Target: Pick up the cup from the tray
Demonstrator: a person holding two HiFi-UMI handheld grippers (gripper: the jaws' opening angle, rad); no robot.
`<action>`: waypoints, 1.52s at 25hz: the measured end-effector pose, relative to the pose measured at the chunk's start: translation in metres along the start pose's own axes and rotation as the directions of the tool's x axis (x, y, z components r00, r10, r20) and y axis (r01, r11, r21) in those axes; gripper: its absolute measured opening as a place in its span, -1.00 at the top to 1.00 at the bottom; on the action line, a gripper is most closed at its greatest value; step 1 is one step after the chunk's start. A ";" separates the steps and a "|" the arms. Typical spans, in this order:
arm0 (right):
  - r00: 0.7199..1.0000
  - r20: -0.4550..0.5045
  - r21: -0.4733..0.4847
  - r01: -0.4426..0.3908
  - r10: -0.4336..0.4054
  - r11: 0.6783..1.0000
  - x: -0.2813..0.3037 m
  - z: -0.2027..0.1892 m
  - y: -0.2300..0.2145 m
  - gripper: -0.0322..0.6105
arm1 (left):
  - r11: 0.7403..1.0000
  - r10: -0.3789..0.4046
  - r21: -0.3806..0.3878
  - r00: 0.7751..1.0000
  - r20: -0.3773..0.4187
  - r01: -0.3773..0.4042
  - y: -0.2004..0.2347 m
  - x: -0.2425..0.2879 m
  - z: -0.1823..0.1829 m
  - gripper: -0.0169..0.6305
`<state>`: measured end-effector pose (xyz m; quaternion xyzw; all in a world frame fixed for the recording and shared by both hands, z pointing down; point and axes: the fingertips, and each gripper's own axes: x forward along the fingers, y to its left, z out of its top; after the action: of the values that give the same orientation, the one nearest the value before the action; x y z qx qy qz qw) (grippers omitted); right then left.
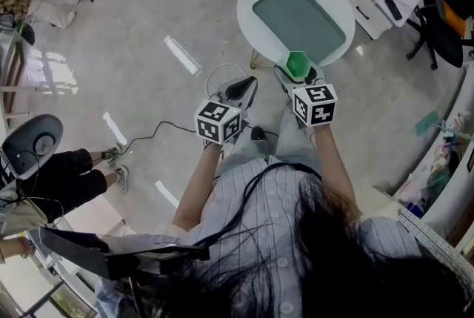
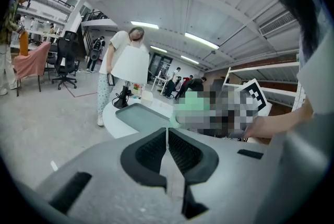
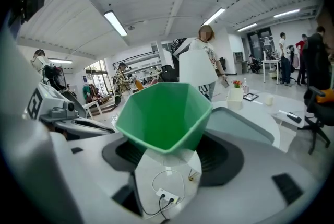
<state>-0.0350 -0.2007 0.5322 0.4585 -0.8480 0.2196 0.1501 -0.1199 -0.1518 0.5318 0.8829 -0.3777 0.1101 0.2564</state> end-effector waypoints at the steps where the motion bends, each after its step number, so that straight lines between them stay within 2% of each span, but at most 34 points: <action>1: 1.000 -0.002 0.001 0.005 -0.005 1.000 -0.005 -0.003 0.007 -0.07 | 1.000 -0.002 -0.004 1.000 -0.001 0.002 -0.001 -0.007 -0.004 0.90; 6: 0.999 -0.022 -0.033 0.022 -0.023 0.999 -0.031 -0.020 0.037 -0.07 | 0.999 -0.011 -0.033 1.000 0.015 0.011 -0.010 -0.035 -0.020 0.90; 17: 0.997 -0.064 -0.069 0.030 -0.034 0.997 -0.062 -0.038 0.063 -0.07 | 0.995 -0.036 -0.087 0.999 0.029 0.038 -0.029 -0.053 -0.043 0.90; 21: 0.996 -0.078 -0.060 0.045 -0.049 0.997 -0.066 -0.044 0.061 -0.07 | 0.993 -0.069 -0.098 0.998 0.011 0.070 -0.036 -0.046 -0.049 0.90; 24: 0.993 -0.094 -0.045 0.061 -0.065 0.997 -0.084 -0.062 0.061 -0.07 | 0.990 -0.099 -0.104 0.995 -0.010 0.098 -0.053 -0.043 -0.064 0.90; 33: 0.991 -0.079 0.005 0.106 -0.105 0.994 -0.130 -0.091 0.057 -0.07 | 0.984 -0.176 -0.048 0.983 -0.048 0.173 -0.097 -0.026 -0.071 0.90; 38: 0.992 -0.066 0.022 0.108 -0.106 0.994 -0.157 -0.108 0.061 -0.07 | 0.982 -0.188 -0.022 0.981 -0.049 0.188 -0.125 -0.029 -0.080 0.90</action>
<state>0.0031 -0.0038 0.5390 0.4978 -0.8139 0.2370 0.1831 -0.0498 -0.0187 0.5421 0.9093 -0.2869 0.1046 0.2826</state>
